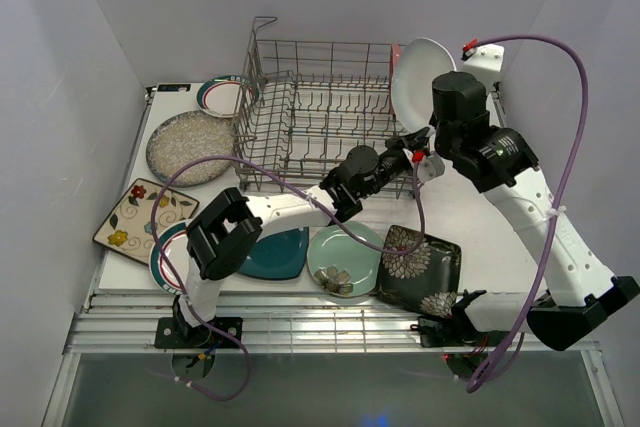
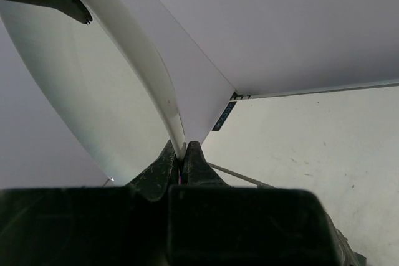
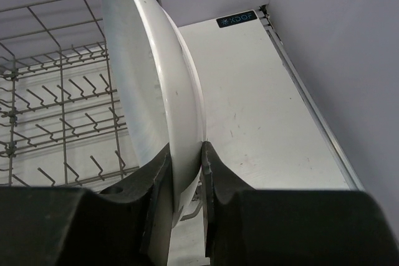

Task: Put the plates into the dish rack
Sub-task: Insert the plate into the dish rack.

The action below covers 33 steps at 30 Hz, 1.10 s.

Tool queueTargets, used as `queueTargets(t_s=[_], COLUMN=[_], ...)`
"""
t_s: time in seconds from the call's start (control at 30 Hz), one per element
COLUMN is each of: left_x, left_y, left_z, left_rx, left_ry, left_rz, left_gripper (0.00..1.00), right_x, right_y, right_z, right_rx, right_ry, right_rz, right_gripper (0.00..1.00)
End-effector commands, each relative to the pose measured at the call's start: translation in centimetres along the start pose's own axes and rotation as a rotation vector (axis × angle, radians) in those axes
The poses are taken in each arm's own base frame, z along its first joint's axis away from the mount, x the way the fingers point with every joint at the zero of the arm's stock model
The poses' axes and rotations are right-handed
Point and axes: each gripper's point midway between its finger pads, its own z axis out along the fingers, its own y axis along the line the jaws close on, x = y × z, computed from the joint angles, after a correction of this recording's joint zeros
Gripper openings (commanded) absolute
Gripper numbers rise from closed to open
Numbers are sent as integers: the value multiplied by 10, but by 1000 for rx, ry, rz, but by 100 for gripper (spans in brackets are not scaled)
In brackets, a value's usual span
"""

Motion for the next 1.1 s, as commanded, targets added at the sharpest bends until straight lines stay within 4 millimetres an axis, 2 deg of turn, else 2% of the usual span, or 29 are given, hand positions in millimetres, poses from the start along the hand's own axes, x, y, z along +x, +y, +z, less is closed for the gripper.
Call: queueTargets(t_s=[0.0, 0.13, 0.37, 0.5, 0.63, 0.87, 1.07], left_x=[-31, -27, -19, -19, -9, -11, -21], left_y=[22, 14, 0, -8, -15, -28, -40], left_z=[-7, -14, -25, -22, -14, -11, -9], left_rx=[-20, 0, 34, 60, 72, 92, 107], left_ry=[-51, -33, -14, -16, 2, 10, 14], left_rz=[-100, -155, -235, -257, -264, -267, -267], left_gripper=[0, 0, 0, 0, 0, 0, 0], right_x=[-49, -38, -27, -20, -15, -20, -23], right_y=[46, 51, 44, 41, 41, 38, 30], right_z=[-31, -23, -23, -20, -16, -19, -26], right_rx=[-217, -197, -173, -153, -141, -150, -166], right_ry=[-92, -61, -38, -31, -26, -51, -66], right_rz=[200, 155, 125, 99, 85, 66, 45], right_gripper=[8, 8, 8, 8, 8, 8, 8])
